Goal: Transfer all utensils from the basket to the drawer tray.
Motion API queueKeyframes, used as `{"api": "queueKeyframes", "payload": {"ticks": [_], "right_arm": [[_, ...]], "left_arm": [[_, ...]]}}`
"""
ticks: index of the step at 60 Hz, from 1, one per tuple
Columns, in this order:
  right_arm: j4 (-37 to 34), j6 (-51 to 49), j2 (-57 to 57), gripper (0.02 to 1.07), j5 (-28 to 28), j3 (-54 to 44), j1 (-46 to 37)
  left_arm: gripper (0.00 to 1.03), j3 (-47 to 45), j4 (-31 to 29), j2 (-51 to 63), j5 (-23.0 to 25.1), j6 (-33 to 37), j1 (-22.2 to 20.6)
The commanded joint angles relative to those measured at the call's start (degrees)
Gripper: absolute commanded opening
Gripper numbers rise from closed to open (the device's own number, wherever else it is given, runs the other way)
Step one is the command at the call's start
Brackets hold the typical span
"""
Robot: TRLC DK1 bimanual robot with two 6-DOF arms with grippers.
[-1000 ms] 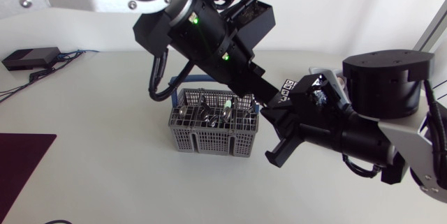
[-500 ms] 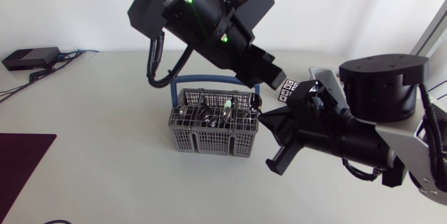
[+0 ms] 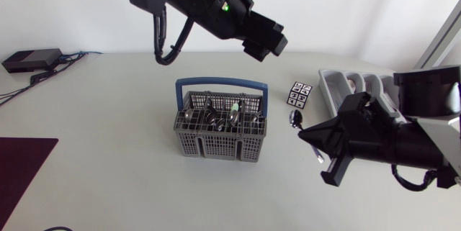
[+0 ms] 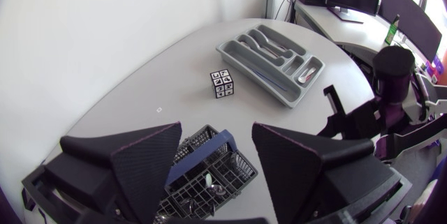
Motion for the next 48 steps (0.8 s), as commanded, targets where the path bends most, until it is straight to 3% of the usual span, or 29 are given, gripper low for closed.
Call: {"api": "queueKeyframes", "payload": {"ticks": [1,14,29,39,48], "right_arm": [[-1.93,-7.01,1.23,0.08,-3.32,-0.98,-5.86],[-8.34,-24.33,10.81,0.08,-12.11,2.88,-21.33],[-18.80,-46.04,24.17,0.08,-14.92,13.34,-34.95],[-28.29,-62.03,34.63,0.08,-13.52,23.45,-42.07],[-28.91,-68.71,41.04,0.08,-9.91,28.64,-45.50]], "left_arm": [[0.74,-1.37,-0.04,1.99,-0.69,1.62,0.32],[0.74,-7.26,0.22,3.40,-4.38,4.08,-1.53],[0.74,-11.04,2.42,4.63,-7.81,4.88,-3.72],[0.74,-14.21,5.32,5.15,-10.53,5.23,-4.95],[0.74,-15.35,6.81,5.68,-11.41,5.05,-5.31]]}}
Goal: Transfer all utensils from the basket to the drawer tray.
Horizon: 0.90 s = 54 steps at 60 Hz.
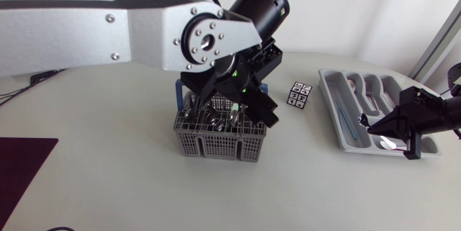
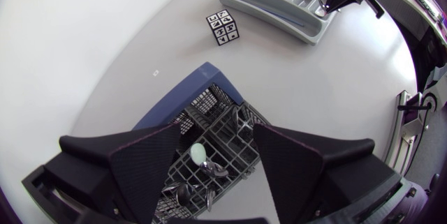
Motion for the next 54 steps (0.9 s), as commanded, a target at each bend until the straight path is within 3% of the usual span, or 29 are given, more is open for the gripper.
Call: {"api": "queueKeyframes", "payload": {"ticks": [1,26,40,50,54], "right_arm": [[-1.13,-7.34,4.31,0.08,1.70,2.78,-1.85],[4.94,-18.06,15.73,0.09,10.40,10.43,-7.65],[14.25,-21.31,20.48,0.21,13.30,10.60,-10.11],[15.84,-22.37,21.88,0.22,14.97,10.78,-10.55],[16.63,-22.37,21.18,0.30,14.79,10.16,-10.64]], "left_arm": [[0.74,-1.53,0.76,1.40,-0.83,0.48,-0.41],[0.74,-1.97,1.20,1.57,-3.38,0.31,-1.46],[0.74,-1.97,1.37,1.57,-3.82,0.22,-1.90],[0.74,-1.97,1.64,1.75,-3.82,0.22,-1.99],[0.74,-1.97,1.64,2.10,-4.17,0.22,-2.25]]}}
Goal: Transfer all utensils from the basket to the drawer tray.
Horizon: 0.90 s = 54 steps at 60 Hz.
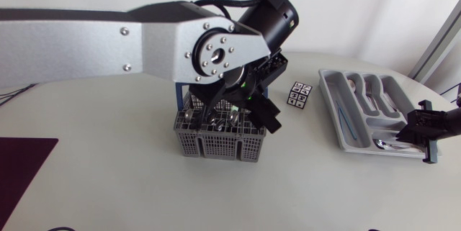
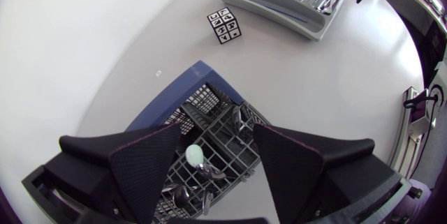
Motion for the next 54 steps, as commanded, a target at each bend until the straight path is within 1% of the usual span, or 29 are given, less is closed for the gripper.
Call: {"api": "queueKeyframes", "payload": {"ticks": [1,8,11,14,16,23,27,32,35,39,48,50,54], "right_arm": [[1.15,-2.13,-0.11,0.31,0.19,-0.26,-0.50],[1.15,-0.64,-3.19,0.40,-1.39,-1.67,-0.68],[0.80,0.33,-4.42,0.40,-1.83,-2.29,-0.68],[0.36,1.21,-5.38,0.40,-2.27,-2.90,-0.59],[-0.17,1.83,-6.26,0.42,-2.71,-3.43,-0.41],[-1.13,5.17,-9.78,0.48,-5.17,-5.45,0.12],[-2.63,6.57,-12.15,0.51,-7.02,-6.50,0.38],[-5.70,8.24,-15.32,0.52,-8.95,-7.65,1.17],[-7.28,9.47,-17.07,0.55,-9.83,-8.26,1.61],[-8.52,10.97,-19.53,0.56,-10.71,-9.84,2.49],[-8.95,12.90,-26.21,0.56,-12.82,-15.21,4.60],[-8.95,13.69,-27.71,0.58,-13.08,-16.17,5.12],[-8.95,14.48,-30.78,0.58,-13.87,-18.28,6.27]], "left_arm": [[0.74,-1.34,0.28,1.32,-0.89,0.11,-0.62],[0.74,-1.25,0.28,2.11,-1.60,0.02,-0.97],[0.73,-1.16,0.28,2.63,-2.30,0.02,-1.23],[0.66,-1.08,0.55,3.25,-2.56,-0.07,-1.41],[0.63,-0.90,0.81,3.60,-2.74,-0.07,-1.49],[0.59,-0.11,0.81,5.01,-4.50,-0.07,-2.29],[0.59,0.42,0.81,5.71,-5.99,-0.07,-2.81],[0.59,1.38,0.81,7.20,-8.01,-0.07,-2.99],[0.59,1.91,0.81,7.82,-8.80,-0.15,-3.25],[0.56,2.70,0.72,8.35,-10.39,-0.15,-3.52],[0.55,4.20,0.72,9.84,-12.23,-0.15,-4.04],[0.54,4.64,0.63,10.37,-12.32,-0.24,-4.13],[0.47,5.25,0.55,11.25,-12.41,-0.42,-4.31]]}}
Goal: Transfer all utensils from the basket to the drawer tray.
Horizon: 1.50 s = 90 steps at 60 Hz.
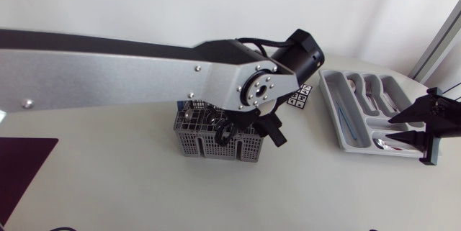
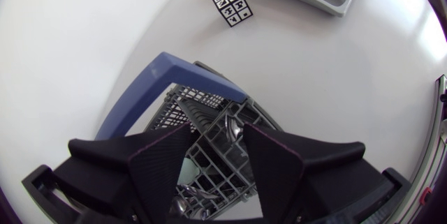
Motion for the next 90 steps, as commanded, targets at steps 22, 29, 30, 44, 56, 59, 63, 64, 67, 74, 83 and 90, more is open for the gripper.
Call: {"api": "queueKeyframes", "payload": {"ticks": [22,29,30,44,56,59,63,64,67,74,83,90], "right_arm": [[-0.80,5.56,-10.74,0.63,-1.24,-6.58,5.04],[-0.80,5.74,-12.23,0.63,-1.24,-7.55,5.92],[-0.80,5.83,-12.49,0.63,-1.24,-7.82,6.10],[-0.54,7.32,-14.25,0.63,-1.15,-9.66,8.47],[-0.10,12.15,-17.77,0.63,-0.62,-11.77,13.74],[-0.01,14.35,-18.82,0.64,-0.62,-12.12,15.68],[0.60,17.78,-19.79,0.66,-0.54,-12.39,18.31],[0.78,18.66,-19.97,0.66,-0.54,-12.39,19.02],[2.27,21.56,-20.67,0.66,-0.10,-12.91,21.48],[6.58,27.62,-21.55,0.67,1.75,-14.41,26.93],[12.12,33.42,-21.55,0.69,5.09,-16.69,33.61],[16.25,38.61,-20.93,0.69,6.05,-17.48,37.91]], "left_arm": [[0.29,3.44,-1.54,4.37,-4.82,-0.46,-1.60],[0.28,3.18,-1.98,4.37,-5.35,-0.64,-1.51],[0.25,3.09,-1.98,4.37,-5.35,-0.64,-1.51],[0.04,2.83,-2.24,4.37,-5.44,-0.64,-1.43],[0.04,2.83,-2.50,3.67,-5.44,-0.64,-1.34],[0.04,2.83,-2.50,3.23,-5.44,-0.55,-1.34],[0.04,2.83,-2.59,2.88,-5.44,-0.46,-1.34],[0.04,2.83,-2.59,2.79,-5.44,-0.37,-1.43],[0.04,2.83,-2.59,2.35,-5.44,-0.29,-1.43],[0.04,2.92,-2.68,1.03,-5.44,-0.11,-1.60],[0.04,2.92,-2.68,-1.51,-5.35,-0.02,-1.60],[0.04,3.00,-3.03,-4.59,-4.56,0.07,-1.51]]}}
